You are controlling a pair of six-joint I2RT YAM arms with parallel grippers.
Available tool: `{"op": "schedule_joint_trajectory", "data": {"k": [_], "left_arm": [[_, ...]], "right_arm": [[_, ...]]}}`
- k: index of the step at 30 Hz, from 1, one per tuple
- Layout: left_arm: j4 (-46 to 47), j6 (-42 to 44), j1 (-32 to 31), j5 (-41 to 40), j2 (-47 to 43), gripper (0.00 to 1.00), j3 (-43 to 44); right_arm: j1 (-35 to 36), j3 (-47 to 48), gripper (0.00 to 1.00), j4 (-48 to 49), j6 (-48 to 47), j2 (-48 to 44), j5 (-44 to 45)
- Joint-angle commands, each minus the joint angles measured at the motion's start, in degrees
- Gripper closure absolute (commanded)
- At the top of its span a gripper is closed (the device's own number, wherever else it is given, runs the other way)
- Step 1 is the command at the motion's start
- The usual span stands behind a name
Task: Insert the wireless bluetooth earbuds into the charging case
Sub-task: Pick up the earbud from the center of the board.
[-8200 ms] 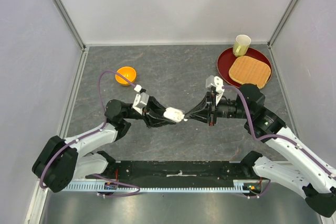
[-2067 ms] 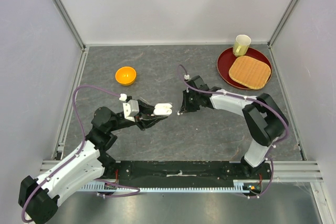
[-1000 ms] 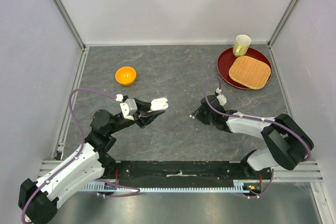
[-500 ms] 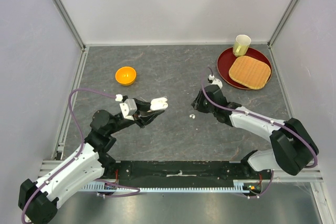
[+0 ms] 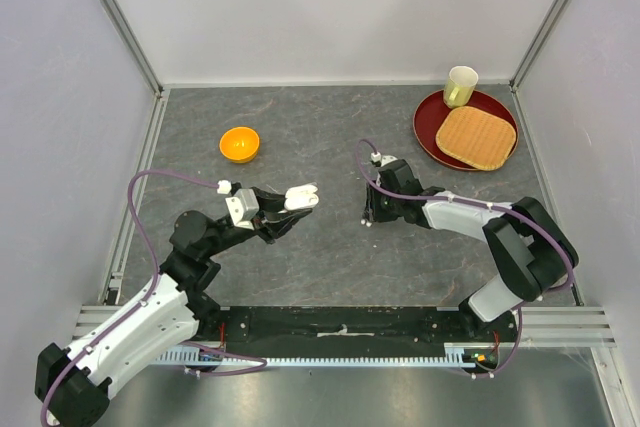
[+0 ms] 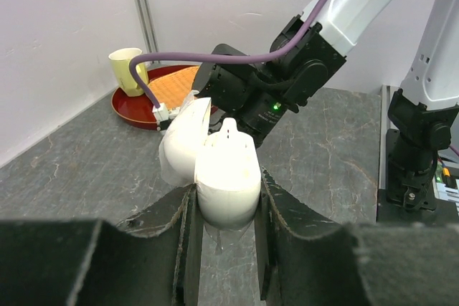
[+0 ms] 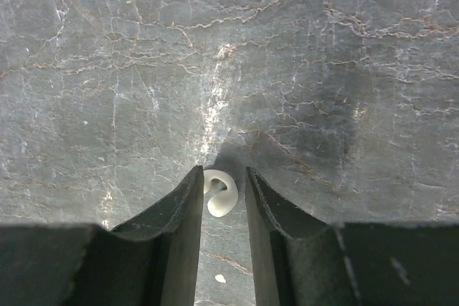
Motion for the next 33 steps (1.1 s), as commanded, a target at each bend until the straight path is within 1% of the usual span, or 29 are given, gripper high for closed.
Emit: {"op": "schedule_joint_trajectory", "data": {"k": [1, 16, 25, 27, 33], "left_arm": [[1.95, 2.00, -0.22, -0.86, -0.57, 0.98, -0.03], [2.12, 1.82, -0.22, -0.95, 0.14, 0.98, -0.20], [2.03, 1.73, -0.22, -1.48, 0.05, 0.98, -0.29], [2.03, 1.73, -0.22, -1.48, 0.05, 0.98, -0.38], [2.03, 1.82, -0.22, -1.65, 0.14, 0.98, -0.38]], "right_arm": [[0.01, 1.95, 0.64, -0.49, -3.02, 0.79, -0.87], [0.01, 0.99, 0.67, -0.31, -3.72, 2.11, -4.21], [0.10, 0.28, 0.74, 0.39, -3.20, 1.15, -5.61], [0.01, 0.11, 0.78, 0.65, -3.11, 0.88, -5.79], [0.01, -0.59, 0.86, 0.74, -2.85, -0.35, -6.67]]}}
